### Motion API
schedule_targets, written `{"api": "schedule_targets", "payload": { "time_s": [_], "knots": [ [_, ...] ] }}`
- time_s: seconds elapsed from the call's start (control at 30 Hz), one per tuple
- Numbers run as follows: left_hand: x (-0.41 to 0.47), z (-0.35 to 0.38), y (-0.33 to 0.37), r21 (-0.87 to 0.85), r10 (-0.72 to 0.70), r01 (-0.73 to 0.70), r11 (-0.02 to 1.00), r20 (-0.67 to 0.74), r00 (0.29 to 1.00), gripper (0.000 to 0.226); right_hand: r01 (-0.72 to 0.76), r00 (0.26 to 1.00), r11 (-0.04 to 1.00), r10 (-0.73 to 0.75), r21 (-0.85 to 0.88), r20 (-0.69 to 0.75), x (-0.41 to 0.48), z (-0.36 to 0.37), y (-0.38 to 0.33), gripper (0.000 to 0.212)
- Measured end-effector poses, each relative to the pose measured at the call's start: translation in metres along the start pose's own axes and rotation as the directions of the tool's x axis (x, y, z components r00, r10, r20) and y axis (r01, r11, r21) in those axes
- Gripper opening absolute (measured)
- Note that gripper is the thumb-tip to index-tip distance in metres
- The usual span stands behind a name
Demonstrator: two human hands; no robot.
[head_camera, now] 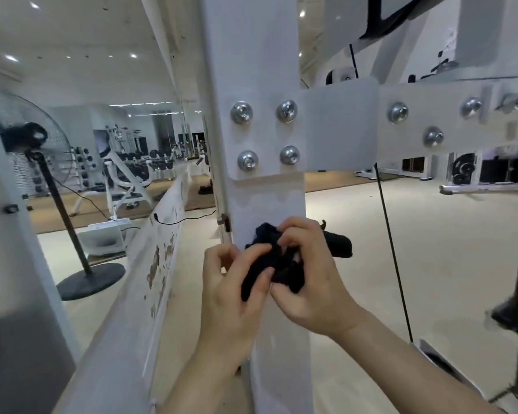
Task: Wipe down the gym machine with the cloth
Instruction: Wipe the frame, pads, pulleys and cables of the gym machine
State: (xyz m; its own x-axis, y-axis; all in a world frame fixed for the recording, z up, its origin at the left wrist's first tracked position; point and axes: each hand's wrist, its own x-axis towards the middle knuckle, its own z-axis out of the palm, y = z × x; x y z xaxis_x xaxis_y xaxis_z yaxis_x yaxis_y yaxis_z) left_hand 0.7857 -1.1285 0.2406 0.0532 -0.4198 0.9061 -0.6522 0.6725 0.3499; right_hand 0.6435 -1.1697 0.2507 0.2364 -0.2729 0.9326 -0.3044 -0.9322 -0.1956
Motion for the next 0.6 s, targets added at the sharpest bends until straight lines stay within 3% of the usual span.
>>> {"api": "schedule_targets", "payload": {
  "time_s": [0.07,0.17,0.23,0.3,0.4,0.5,0.6],
  "knots": [
    [-0.001,0.002,-0.006,0.063,0.015,-0.014,0.998,-0.017,1.0,0.03,0.035,0.999,0.988,-0.029,-0.153,0.041,0.0,-0.007,0.004,0.052],
    [0.017,-0.012,-0.008,0.116,0.1,-0.085,0.99,-0.131,0.986,0.017,-0.096,0.985,0.918,0.032,-0.384,-0.171,0.013,-0.027,0.015,0.051],
    [0.037,-0.02,-0.009,0.132,0.124,-0.095,0.987,-0.229,0.966,0.017,-0.137,0.956,0.92,0.025,-0.368,-0.292,0.024,-0.032,0.019,0.035],
    [0.055,-0.021,-0.01,0.15,0.093,-0.051,0.987,-0.287,0.953,0.019,-0.106,0.947,0.94,-0.004,-0.326,-0.32,0.029,-0.02,0.017,0.021],
    [0.06,-0.011,-0.006,0.113,-0.093,0.139,0.984,-0.342,0.935,0.026,-0.121,0.933,0.947,0.006,-0.298,-0.361,0.016,0.011,0.012,0.026],
    [0.035,-0.005,-0.003,0.039,-0.245,0.267,0.963,-0.293,0.924,0.03,-0.113,0.95,0.943,0.01,-0.314,-0.313,-0.017,0.029,0.009,0.039],
    [0.001,-0.001,0.005,-0.062,-0.315,0.311,0.948,-0.065,0.947,0.052,-0.052,0.986,0.942,-0.004,-0.331,-0.168,-0.043,0.036,0.004,0.048]
  ]
}}
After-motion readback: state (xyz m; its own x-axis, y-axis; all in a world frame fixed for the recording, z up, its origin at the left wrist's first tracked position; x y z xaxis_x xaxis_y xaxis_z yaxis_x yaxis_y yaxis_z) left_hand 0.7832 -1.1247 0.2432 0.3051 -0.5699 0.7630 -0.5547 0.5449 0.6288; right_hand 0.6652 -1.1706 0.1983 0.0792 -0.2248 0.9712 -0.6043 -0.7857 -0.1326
